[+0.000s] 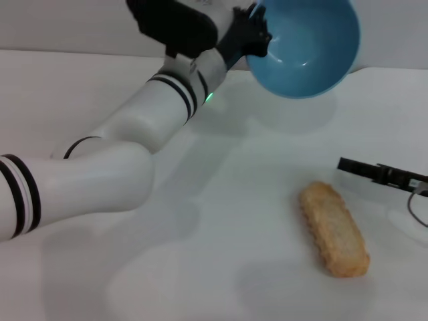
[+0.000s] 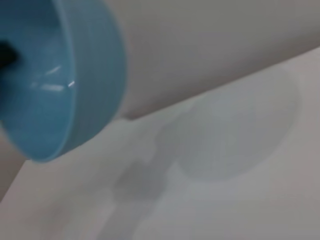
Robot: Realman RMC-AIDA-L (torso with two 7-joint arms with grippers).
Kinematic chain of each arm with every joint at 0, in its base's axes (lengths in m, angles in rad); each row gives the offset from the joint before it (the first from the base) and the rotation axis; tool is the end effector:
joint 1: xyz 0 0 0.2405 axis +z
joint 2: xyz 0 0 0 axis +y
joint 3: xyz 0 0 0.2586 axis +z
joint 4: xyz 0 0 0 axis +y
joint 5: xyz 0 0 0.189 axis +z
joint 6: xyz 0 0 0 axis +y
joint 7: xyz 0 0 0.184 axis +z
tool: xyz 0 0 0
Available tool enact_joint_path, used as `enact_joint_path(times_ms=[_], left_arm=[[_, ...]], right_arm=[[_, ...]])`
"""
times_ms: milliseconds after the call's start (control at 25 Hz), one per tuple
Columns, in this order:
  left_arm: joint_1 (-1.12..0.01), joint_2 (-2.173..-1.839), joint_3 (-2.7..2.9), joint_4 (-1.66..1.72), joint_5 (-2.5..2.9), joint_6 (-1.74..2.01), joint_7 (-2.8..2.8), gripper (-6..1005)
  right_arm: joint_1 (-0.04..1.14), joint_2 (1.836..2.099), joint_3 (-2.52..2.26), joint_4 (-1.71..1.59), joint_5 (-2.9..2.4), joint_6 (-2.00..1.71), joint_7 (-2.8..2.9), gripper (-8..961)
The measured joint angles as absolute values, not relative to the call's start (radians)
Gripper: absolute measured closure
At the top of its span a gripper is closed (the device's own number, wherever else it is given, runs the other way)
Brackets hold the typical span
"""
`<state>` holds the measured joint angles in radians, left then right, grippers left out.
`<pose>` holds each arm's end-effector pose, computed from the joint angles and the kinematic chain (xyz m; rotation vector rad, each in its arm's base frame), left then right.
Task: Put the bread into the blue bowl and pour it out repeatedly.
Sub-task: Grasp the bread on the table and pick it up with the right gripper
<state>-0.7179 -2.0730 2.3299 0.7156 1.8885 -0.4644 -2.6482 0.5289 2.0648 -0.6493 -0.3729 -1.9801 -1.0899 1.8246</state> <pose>-0.1382 0.4343 -0.1061 -2.0031 -0.4907 -0.5821 0.3122 0.3481 -0.0664 -2.1291 1.5686 0.6243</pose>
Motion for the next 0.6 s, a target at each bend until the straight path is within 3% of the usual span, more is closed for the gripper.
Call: enact_joint_path(times_ms=[600], left_arm=[[-0.700, -2.073, 2.337, 0.709, 1.894, -0.451, -2.686, 998]], right_arm=[[0.552, 2.062, -0.778, -0.330, -2.025, -1.088, 1.991, 319]])
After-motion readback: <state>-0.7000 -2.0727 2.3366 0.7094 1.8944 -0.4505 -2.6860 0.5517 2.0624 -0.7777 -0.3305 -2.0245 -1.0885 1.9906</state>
